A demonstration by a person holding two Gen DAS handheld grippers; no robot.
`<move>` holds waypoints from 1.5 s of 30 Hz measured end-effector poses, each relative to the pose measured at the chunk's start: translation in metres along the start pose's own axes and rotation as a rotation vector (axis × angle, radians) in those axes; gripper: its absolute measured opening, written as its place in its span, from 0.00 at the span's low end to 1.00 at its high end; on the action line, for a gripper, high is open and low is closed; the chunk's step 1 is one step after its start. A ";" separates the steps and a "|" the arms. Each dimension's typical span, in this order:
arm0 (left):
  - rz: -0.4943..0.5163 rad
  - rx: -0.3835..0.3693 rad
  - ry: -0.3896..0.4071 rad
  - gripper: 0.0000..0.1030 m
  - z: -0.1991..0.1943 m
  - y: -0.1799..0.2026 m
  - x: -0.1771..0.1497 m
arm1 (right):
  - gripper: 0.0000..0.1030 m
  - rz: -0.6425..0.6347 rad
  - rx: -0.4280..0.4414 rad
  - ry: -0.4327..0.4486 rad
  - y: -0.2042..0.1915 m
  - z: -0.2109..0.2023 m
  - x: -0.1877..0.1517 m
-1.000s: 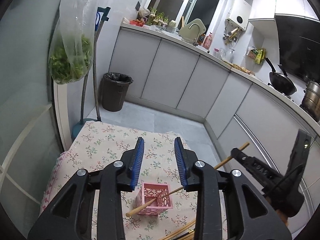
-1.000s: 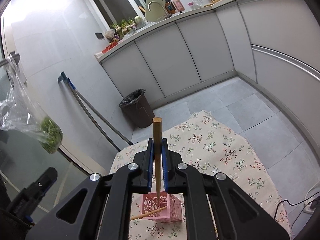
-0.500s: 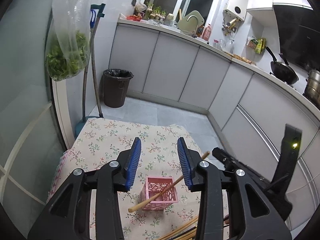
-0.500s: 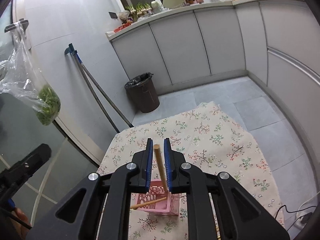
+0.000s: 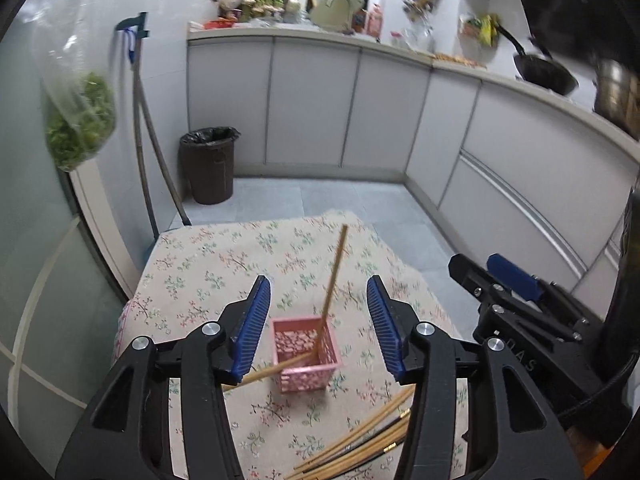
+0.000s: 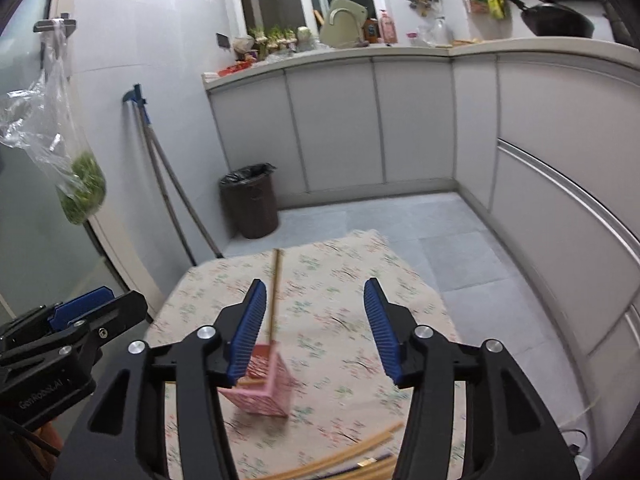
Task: Organize utensils
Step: 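Carry both chopsticks over the pink holder and open both tools to drop them in, then grasp another chopstick with the left tool while the right tool reaches the pile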
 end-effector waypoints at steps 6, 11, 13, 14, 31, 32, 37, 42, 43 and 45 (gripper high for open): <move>0.046 0.032 -0.017 0.53 0.009 0.018 -0.009 | 0.62 0.045 -0.042 -0.044 0.032 -0.002 -0.015; 0.085 0.030 -0.050 0.57 0.020 0.032 -0.017 | 0.71 0.093 -0.050 -0.082 0.051 -0.005 -0.031; 0.099 0.033 -0.055 0.61 0.022 0.036 -0.019 | 0.77 0.107 -0.061 -0.086 0.055 -0.005 -0.034; 0.104 0.034 -0.057 0.67 0.023 0.037 -0.020 | 0.79 0.125 -0.071 -0.085 0.060 -0.007 -0.036; 0.354 -0.057 -0.462 0.93 0.129 0.117 -0.076 | 0.93 0.462 -0.072 -0.102 0.156 -0.062 -0.106; 0.365 -0.057 -0.499 0.93 0.138 0.120 -0.081 | 0.93 0.476 -0.079 -0.120 0.159 -0.061 -0.112; 0.401 -0.043 -0.667 0.93 0.190 0.138 -0.095 | 0.93 0.530 -0.106 -0.250 0.166 -0.038 -0.134; 0.333 -0.044 -0.781 0.93 0.232 0.137 -0.092 | 0.93 0.609 0.006 -0.390 0.170 -0.012 -0.151; 0.307 -0.045 -0.801 0.91 0.242 0.137 -0.092 | 0.93 0.633 0.018 -0.417 0.172 -0.007 -0.155; 0.269 -0.043 -0.818 0.83 0.254 0.135 -0.090 | 0.93 0.677 0.038 -0.453 0.176 0.000 -0.163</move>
Point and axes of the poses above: each gripper's, at about its wrist camera, not at the fingertips, and z roughly the way its jaws point, y to its right, x to its top, the point moved 4 cm from there along z, roughly the way its jaws point, and after that the axes turned 13 degrees about -y, right-handed, at the moved point
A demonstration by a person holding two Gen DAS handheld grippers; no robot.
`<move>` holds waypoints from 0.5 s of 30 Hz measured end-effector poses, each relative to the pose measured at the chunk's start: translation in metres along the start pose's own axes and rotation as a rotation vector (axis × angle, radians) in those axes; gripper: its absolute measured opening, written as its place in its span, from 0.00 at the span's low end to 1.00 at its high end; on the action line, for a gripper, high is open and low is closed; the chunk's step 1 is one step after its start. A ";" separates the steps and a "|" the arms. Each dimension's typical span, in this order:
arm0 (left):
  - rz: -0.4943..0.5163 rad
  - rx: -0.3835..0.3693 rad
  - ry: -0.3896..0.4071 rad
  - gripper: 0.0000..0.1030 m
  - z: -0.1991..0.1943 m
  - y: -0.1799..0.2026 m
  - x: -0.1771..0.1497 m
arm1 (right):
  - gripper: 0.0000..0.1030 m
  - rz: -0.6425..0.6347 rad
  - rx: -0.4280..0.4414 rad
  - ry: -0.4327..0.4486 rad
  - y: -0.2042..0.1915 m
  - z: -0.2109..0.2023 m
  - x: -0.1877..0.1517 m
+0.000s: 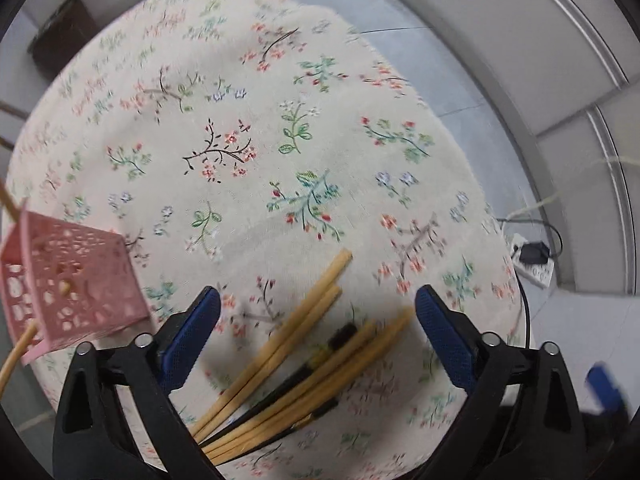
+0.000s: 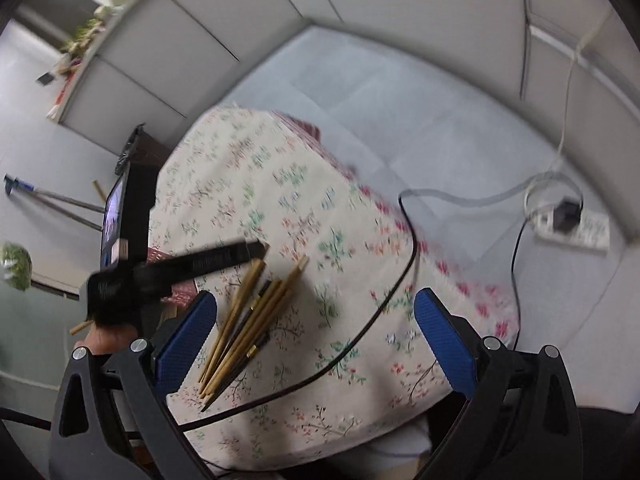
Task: Organize utensils
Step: 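Grasp another chopstick with the left tool while the right tool reaches the pile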
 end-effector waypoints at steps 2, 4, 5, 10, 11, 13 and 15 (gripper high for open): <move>-0.008 -0.013 -0.015 0.70 0.007 0.000 0.005 | 0.93 0.032 0.025 -0.041 0.005 0.009 0.000; 0.006 -0.011 -0.042 0.60 0.015 0.002 0.008 | 0.93 0.056 0.049 -0.076 0.009 0.016 0.000; 0.021 0.004 -0.055 0.56 0.019 0.005 0.009 | 0.93 0.065 0.059 -0.089 0.009 0.017 0.000; 0.058 0.078 -0.050 0.48 0.028 0.008 0.008 | 0.93 0.106 0.096 -0.148 0.015 0.028 -0.001; 0.058 0.078 -0.048 0.46 0.028 0.008 0.008 | 0.93 0.112 0.099 -0.155 0.015 0.030 -0.001; 0.042 0.060 -0.041 0.43 0.026 0.005 0.009 | 0.93 0.113 0.097 -0.158 0.013 0.030 -0.001; 0.016 0.054 -0.030 0.29 0.024 0.001 0.010 | 0.93 0.111 0.088 -0.157 0.013 0.032 0.000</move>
Point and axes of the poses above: each gripper's, at about its wrist camera, not at the fingertips, and z roughly the way its jaws point, y to its right, x to its top, the point moved 4 cm from there along z, roughly the way its jaws point, and after that the axes turned 13 degrees about -y, right-handed, at the moved point
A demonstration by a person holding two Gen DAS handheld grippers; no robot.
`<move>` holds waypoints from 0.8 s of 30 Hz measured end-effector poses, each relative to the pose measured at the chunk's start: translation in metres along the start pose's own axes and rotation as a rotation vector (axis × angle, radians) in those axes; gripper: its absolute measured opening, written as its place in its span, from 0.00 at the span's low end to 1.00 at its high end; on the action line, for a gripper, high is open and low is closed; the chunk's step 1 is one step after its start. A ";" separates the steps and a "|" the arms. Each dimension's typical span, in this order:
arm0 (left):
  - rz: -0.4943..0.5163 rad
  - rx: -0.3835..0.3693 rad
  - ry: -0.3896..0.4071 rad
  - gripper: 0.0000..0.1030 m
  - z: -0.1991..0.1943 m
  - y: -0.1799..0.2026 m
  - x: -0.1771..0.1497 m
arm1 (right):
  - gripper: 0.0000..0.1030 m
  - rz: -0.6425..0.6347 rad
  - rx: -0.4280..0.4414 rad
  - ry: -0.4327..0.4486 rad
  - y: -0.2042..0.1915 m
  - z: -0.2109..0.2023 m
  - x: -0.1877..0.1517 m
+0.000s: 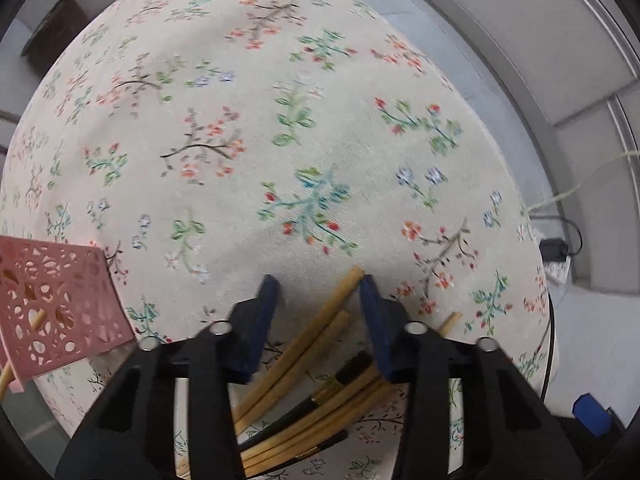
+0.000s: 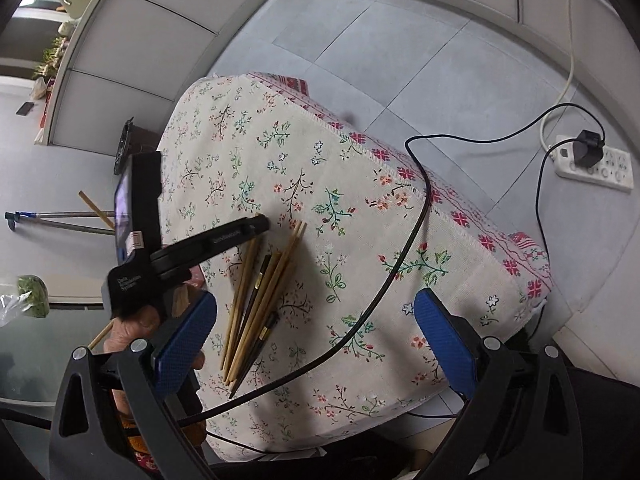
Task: Organize utensils
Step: 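Grasp another chopstick with the left tool while the right tool reaches the pile, then grasp a chopstick with the right tool while the left tool lifts its chopstick toward the holder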
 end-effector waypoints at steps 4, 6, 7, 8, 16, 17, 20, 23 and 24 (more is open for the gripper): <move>-0.019 -0.001 0.040 0.15 -0.003 -0.012 0.000 | 0.93 0.006 -0.014 -0.006 0.001 0.006 0.003; -0.036 -0.008 0.072 0.10 -0.007 -0.017 -0.002 | 0.93 0.008 -0.029 0.002 0.001 0.008 0.007; -0.043 0.004 0.099 0.08 -0.010 -0.020 -0.004 | 0.93 0.010 -0.033 0.003 0.001 0.009 0.009; -0.044 0.004 0.114 0.07 -0.014 -0.022 -0.008 | 0.93 0.015 -0.034 0.003 0.000 0.012 0.012; -0.057 -0.012 0.250 0.06 -0.070 -0.053 -0.091 | 0.76 0.039 -0.119 -0.015 -0.009 0.050 0.034; -0.062 -0.010 0.268 0.06 -0.076 -0.057 -0.103 | 0.72 0.048 -0.114 -0.036 -0.010 0.057 0.036; -0.087 -0.029 0.329 0.06 -0.094 -0.066 -0.134 | 0.67 0.061 -0.106 -0.044 -0.017 0.068 0.038; -0.105 -0.062 0.392 0.06 -0.113 -0.069 -0.163 | 0.59 0.051 -0.119 -0.028 -0.027 0.074 0.040; -0.106 -0.068 0.410 0.06 -0.121 -0.066 -0.167 | 0.57 0.051 -0.119 -0.029 -0.030 0.077 0.040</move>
Point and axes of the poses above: each gripper's, at about its wrist camera, not at the fingertips, and z roughly the way its jaws point, y to its right, x to its top, the point moved 4 cm from there along z, roughly the way its jaws point, and after that the axes turned 13 degrees about -y, right-handed, at the moved point
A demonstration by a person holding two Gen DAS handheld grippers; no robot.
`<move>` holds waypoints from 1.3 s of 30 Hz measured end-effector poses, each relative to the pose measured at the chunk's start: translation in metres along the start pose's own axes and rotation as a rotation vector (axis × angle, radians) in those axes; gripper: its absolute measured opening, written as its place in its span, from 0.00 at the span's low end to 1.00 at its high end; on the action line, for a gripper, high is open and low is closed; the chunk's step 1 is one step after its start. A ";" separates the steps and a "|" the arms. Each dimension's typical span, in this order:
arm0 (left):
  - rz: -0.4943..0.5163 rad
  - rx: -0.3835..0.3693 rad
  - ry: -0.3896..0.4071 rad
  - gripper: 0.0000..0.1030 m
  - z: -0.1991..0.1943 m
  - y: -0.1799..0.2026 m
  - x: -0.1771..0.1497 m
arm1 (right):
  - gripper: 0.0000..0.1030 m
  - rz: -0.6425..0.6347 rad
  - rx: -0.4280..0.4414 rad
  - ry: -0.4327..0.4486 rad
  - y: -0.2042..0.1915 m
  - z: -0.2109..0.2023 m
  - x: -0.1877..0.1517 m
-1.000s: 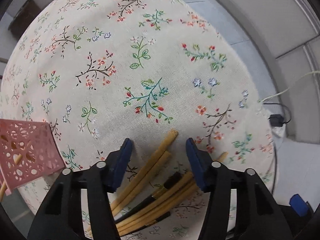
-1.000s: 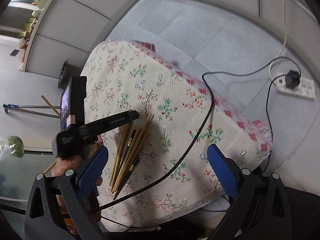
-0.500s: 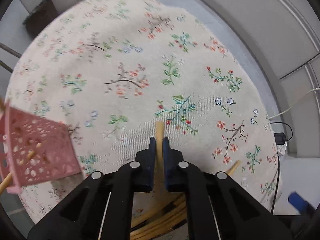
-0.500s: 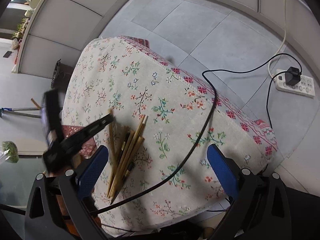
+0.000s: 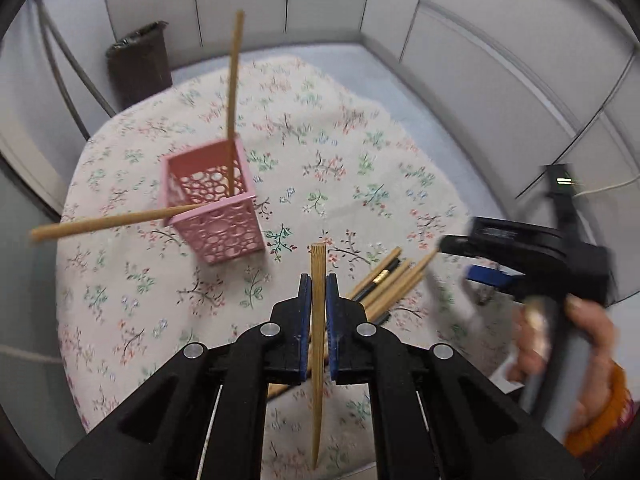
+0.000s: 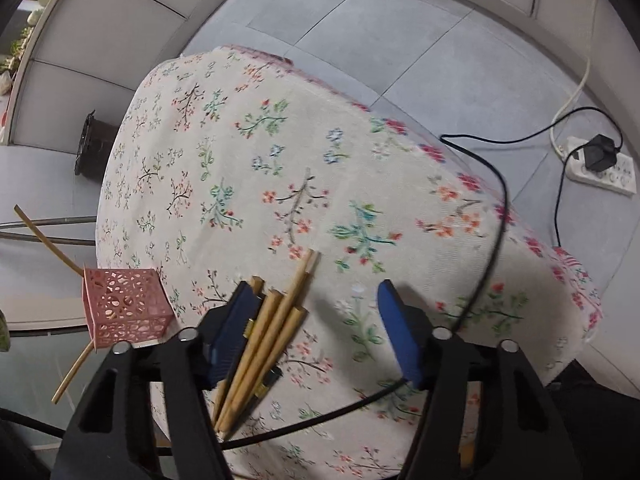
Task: Organize utensils
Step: 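Grasp a chopstick with the right tool while the left tool lifts its chopstick toward the holder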
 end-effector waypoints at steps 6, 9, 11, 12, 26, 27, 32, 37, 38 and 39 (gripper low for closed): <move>0.010 -0.043 0.064 0.06 -0.034 0.004 -0.016 | 0.41 0.041 -0.050 0.016 -0.006 0.013 0.010; 0.004 -0.050 0.088 0.06 -0.042 0.000 -0.016 | 0.32 0.030 -0.093 0.012 -0.013 0.022 0.015; -0.008 -0.053 0.096 0.06 -0.045 -0.005 -0.016 | 0.23 0.024 -0.129 0.042 -0.018 0.024 0.019; -0.013 -0.056 0.100 0.06 -0.046 -0.007 -0.016 | 0.17 0.018 -0.144 0.047 -0.020 0.025 0.021; -0.023 -0.063 0.230 0.06 -0.089 -0.011 -0.027 | 0.05 -0.149 0.021 0.170 -0.033 -0.037 -0.017; -0.027 -0.061 0.243 0.06 -0.092 -0.011 -0.028 | 0.05 -0.175 0.031 0.185 -0.037 -0.044 -0.024; -0.042 -0.063 0.284 0.06 -0.108 -0.016 -0.040 | 0.04 -0.322 0.101 0.266 -0.056 -0.087 -0.062; -0.064 -0.069 0.345 0.06 -0.128 -0.020 -0.046 | 0.04 -0.466 0.136 0.355 -0.079 -0.129 -0.099; -0.065 -0.069 0.353 0.06 -0.131 -0.021 -0.047 | 0.04 -0.485 0.139 0.365 -0.081 -0.135 -0.105; -0.067 -0.071 0.363 0.06 -0.135 -0.021 -0.047 | 0.04 -0.502 0.143 0.372 -0.083 -0.141 -0.110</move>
Point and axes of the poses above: each gripper's, at about its wrist camera, not at the fingertips, and z roughly the way its jaws point, y to its right, x to its top, the point moved 4 cm from there along z, roughly the way its jaws point, and after that the axes turned 13 degrees about -y, right-handed, at the moved point
